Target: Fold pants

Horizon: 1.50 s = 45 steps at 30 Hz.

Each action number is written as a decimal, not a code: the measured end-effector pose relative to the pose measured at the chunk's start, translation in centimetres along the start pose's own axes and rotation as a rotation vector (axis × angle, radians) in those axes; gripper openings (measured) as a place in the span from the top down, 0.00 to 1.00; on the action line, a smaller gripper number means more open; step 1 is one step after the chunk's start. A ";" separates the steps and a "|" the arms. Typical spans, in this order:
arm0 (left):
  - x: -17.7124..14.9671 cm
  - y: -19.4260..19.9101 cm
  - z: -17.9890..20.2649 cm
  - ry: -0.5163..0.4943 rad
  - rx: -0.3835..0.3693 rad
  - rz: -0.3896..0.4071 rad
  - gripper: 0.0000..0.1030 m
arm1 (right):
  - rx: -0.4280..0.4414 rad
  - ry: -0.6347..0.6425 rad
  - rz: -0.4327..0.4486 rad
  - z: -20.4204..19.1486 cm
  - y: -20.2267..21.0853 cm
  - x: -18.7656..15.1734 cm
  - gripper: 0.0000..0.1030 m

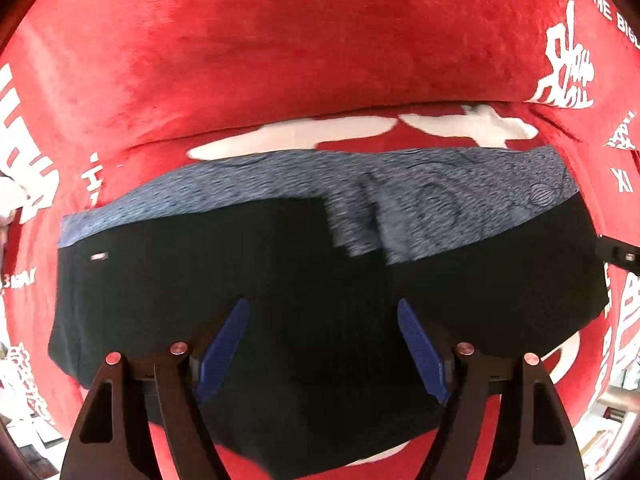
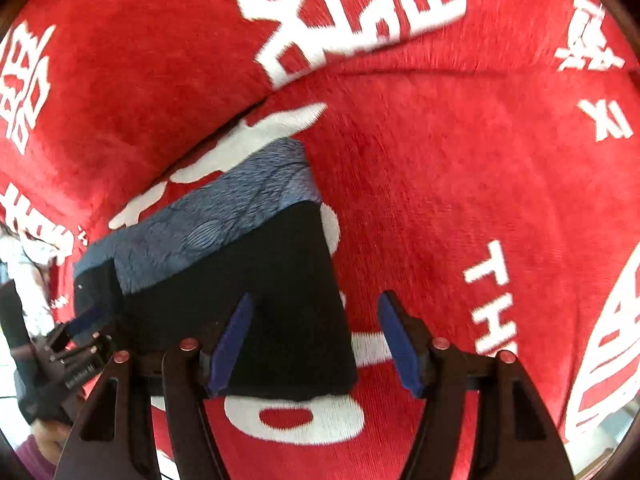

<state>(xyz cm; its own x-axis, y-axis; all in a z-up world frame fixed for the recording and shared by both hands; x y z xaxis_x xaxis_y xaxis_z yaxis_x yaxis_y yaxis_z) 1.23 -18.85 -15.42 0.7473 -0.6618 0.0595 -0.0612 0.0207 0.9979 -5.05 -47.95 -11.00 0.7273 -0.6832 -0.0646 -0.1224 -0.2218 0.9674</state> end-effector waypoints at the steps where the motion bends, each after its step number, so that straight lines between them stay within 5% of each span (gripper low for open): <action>1: -0.1 0.1 -0.4 0.007 0.004 0.000 0.24 | -0.008 0.019 0.023 -0.8 0.8 -0.5 0.33; 4: -0.8 0.4 -2.2 0.040 -0.005 -0.002 0.24 | 0.019 0.074 0.060 -3.1 2.2 -0.4 0.33; 12: -2.2 0.0 -3.3 0.064 -0.014 -0.017 0.24 | 0.125 0.217 -0.088 -13.8 -2.7 -3.9 0.40; 18: -3.3 0.1 -4.5 0.085 -0.049 -0.008 0.22 | 0.097 0.243 -0.140 -15.9 -3.9 -6.1 0.39; 20: -3.6 0.3 -5.1 0.105 -0.055 0.000 0.01 | 0.082 0.253 -0.155 -16.2 -4.2 -6.4 0.37; 40: -7.7 -1.4 -14.5 0.314 -0.048 -0.064 0.01 | 0.022 0.441 -0.259 -23.5 -6.6 -9.1 0.29; 45: -9.1 -2.1 -16.7 0.348 -0.101 -0.087 0.01 | 0.026 0.456 -0.277 -24.8 -7.7 -9.6 0.29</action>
<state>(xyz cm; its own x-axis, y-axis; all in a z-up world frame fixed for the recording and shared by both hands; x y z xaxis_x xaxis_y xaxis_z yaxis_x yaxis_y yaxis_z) 5.63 -0.33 -17.61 0.9281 -0.3704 -0.0380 0.0651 0.0609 0.9960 5.67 -22.47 -11.78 0.9537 -0.2265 -0.1980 0.1031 -0.3721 0.9224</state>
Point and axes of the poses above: each gripper's, at about its wrist camera, not at the fingertips, and y roughly against the way its jaws point, z to its right, x to its top, the point moved 5 cm from there along -y, roughly the way its jaws point, and after that the axes turned 7 degrees about -z, right-handed, at the moved point
